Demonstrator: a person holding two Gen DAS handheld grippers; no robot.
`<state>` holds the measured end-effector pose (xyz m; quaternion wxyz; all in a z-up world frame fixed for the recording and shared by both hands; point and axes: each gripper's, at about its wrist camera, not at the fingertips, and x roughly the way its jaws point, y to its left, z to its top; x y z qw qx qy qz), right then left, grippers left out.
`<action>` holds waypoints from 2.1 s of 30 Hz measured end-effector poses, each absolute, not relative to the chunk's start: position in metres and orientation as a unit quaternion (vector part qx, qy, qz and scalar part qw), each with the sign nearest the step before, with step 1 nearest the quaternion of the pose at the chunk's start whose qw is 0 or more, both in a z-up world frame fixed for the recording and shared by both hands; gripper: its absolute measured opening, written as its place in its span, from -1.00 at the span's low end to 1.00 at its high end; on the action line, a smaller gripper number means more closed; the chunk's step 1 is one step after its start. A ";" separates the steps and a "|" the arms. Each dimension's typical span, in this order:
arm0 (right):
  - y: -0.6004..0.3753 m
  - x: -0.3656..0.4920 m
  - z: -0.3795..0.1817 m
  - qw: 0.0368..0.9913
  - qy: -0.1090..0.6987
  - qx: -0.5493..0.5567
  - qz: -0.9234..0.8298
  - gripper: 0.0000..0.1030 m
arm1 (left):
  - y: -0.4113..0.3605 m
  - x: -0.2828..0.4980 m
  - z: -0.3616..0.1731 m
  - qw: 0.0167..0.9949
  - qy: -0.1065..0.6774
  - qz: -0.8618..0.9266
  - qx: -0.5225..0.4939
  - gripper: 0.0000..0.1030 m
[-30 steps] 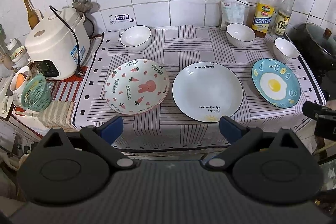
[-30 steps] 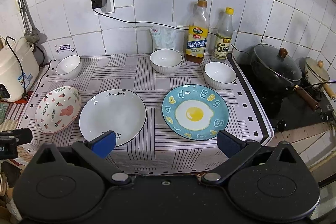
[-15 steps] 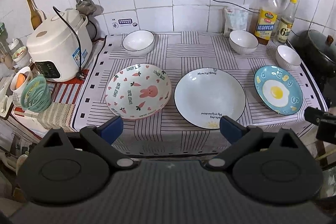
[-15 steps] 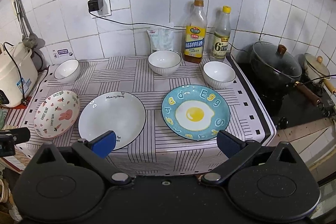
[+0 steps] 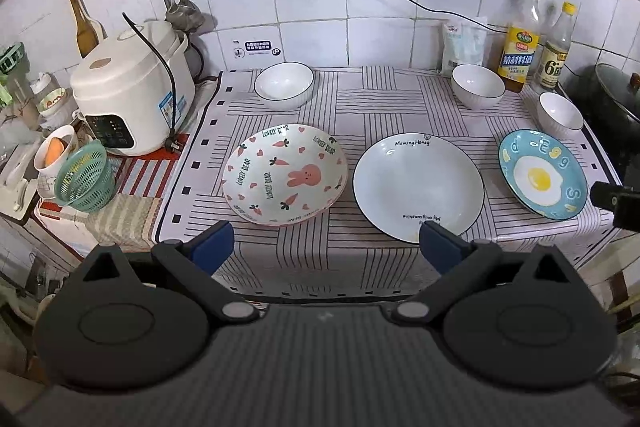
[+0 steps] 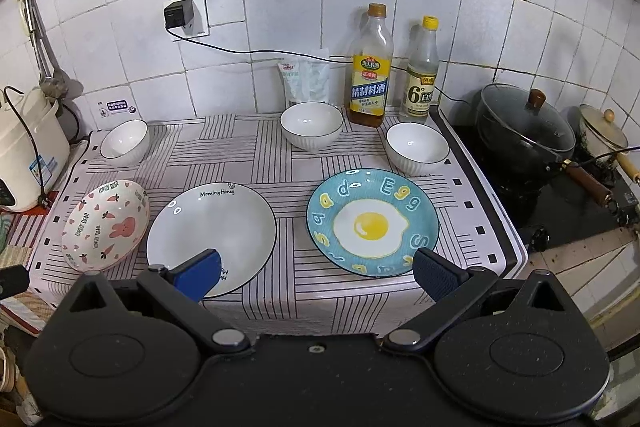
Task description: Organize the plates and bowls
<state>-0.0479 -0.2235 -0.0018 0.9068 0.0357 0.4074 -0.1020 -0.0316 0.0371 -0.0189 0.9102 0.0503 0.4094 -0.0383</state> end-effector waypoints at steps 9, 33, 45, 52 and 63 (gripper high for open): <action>-0.217 -0.046 -0.005 0.910 0.401 0.043 -0.094 1.00 | 0.043 -0.031 -0.021 0.911 0.409 -0.041 0.038 0.95; -0.209 0.010 -0.092 0.935 0.340 0.072 0.063 0.75 | 0.044 0.050 -0.093 0.885 0.444 -0.136 -0.037 0.65; -0.234 0.049 -0.181 0.904 0.397 0.150 0.052 0.17 | 0.012 0.116 -0.190 0.850 0.518 -0.092 -0.041 0.29; -0.243 0.059 -0.202 0.887 0.420 0.186 0.050 -0.11 | 0.005 0.129 -0.213 0.838 0.539 -0.084 -0.023 -0.21; -0.255 0.075 -0.221 0.866 0.441 0.228 0.053 -0.66 | 0.001 0.143 -0.220 0.838 0.538 -0.089 -0.024 -0.58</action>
